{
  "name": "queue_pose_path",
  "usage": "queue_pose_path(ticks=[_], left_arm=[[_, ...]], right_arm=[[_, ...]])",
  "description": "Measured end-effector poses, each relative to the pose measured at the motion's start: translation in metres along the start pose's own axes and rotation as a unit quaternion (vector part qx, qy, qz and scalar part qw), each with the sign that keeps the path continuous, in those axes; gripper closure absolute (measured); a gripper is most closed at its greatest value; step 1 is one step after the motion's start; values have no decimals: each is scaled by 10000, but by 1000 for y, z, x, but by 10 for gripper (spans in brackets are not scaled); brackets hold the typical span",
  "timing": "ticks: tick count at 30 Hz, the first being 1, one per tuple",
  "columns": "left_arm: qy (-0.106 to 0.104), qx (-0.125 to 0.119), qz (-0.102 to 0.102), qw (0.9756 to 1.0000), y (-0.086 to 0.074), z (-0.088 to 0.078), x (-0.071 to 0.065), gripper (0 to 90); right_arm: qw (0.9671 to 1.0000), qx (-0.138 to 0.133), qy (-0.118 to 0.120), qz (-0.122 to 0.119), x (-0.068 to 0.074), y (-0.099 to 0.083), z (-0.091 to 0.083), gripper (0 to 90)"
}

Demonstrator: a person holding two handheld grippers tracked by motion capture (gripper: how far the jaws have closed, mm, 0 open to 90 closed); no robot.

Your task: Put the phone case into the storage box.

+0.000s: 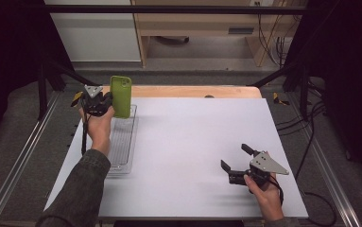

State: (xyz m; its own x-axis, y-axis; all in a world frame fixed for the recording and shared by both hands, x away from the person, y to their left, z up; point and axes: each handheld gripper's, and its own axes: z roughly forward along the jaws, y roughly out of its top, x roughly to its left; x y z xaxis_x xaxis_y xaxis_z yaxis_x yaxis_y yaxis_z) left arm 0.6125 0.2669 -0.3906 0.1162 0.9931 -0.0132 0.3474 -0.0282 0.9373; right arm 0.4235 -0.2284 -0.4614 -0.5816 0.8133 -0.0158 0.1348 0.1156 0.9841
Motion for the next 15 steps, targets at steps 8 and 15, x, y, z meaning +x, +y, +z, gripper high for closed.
queue_pose_path(ticks=[8, 15], left_arm=[[2, -8, -18, 10000, -2, 1, 0, 868], [8, 18, -75, 10000, -5, 2, 1, 868]], right_arm=[[10000, -1, -4, 1, 0, 0, 0, 31], [10000, 4, 2, -9, 0, 0, 0, 31]])
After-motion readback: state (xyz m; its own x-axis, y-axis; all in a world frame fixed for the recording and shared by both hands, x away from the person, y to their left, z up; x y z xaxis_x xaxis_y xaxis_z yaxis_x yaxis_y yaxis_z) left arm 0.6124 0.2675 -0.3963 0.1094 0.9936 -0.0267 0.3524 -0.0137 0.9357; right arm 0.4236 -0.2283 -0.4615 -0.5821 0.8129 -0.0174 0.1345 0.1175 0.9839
